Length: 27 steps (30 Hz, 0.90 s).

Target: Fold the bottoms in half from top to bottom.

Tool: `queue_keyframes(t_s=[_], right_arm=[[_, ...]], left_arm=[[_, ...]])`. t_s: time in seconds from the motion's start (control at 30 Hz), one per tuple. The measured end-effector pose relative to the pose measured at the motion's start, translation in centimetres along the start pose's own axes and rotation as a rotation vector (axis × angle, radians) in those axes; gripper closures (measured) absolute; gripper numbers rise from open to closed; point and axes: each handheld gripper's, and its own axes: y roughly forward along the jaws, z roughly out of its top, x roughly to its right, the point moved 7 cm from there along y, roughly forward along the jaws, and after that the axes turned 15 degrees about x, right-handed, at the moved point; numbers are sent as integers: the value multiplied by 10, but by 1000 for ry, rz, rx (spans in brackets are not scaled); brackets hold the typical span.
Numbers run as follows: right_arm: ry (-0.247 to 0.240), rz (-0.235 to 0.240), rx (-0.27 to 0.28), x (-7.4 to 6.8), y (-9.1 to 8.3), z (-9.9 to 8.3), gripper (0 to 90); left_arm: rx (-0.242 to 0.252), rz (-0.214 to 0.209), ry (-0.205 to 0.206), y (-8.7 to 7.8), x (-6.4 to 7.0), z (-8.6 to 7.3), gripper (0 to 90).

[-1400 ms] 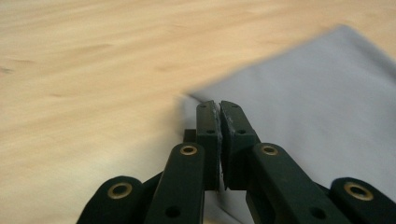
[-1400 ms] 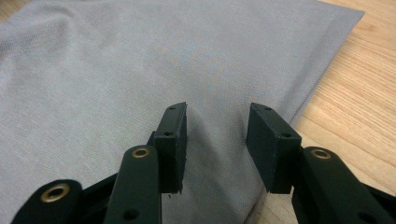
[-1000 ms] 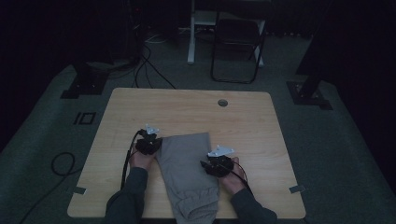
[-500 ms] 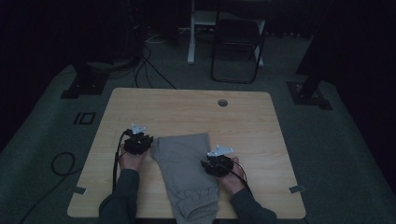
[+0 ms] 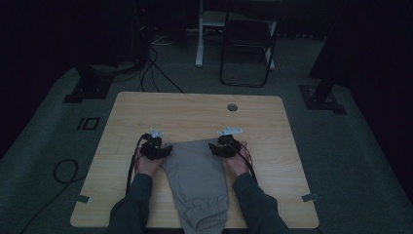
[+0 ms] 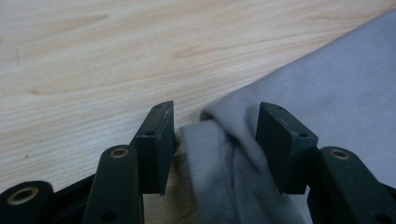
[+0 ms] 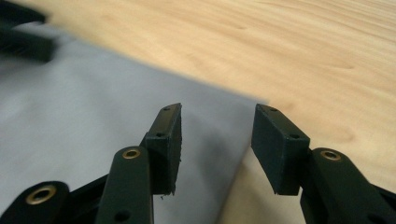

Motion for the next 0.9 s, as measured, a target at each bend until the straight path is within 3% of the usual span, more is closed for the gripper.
queue_keyframes(t_s=[0.17,0.3,0.43,0.53,0.6,0.63,0.73,0.9], right_arm=[[38,-21,-26,13,18,3,531],[49,-22,-59,18,32,0,529],[-7,-2,-76,10,37,-3,529],[2,-7,-80,9,35,-4,576],[4,-2,-84,8,34,-4,602],[3,9,-101,7,33,-4,680],[27,23,-130,7,31,-3,799],[58,30,-133,13,30,-1,858]], left_arm=[[-1,-11,-4,1,-1,-1,467],[4,-16,-41,1,-2,0,456],[7,-47,-30,0,1,-1,468],[-1,-51,-8,-1,5,-2,534],[-8,-52,-15,0,6,-1,569],[-12,-53,-16,0,6,0,647],[-17,-76,-32,1,7,0,756],[-18,-81,-38,1,7,7,820]])
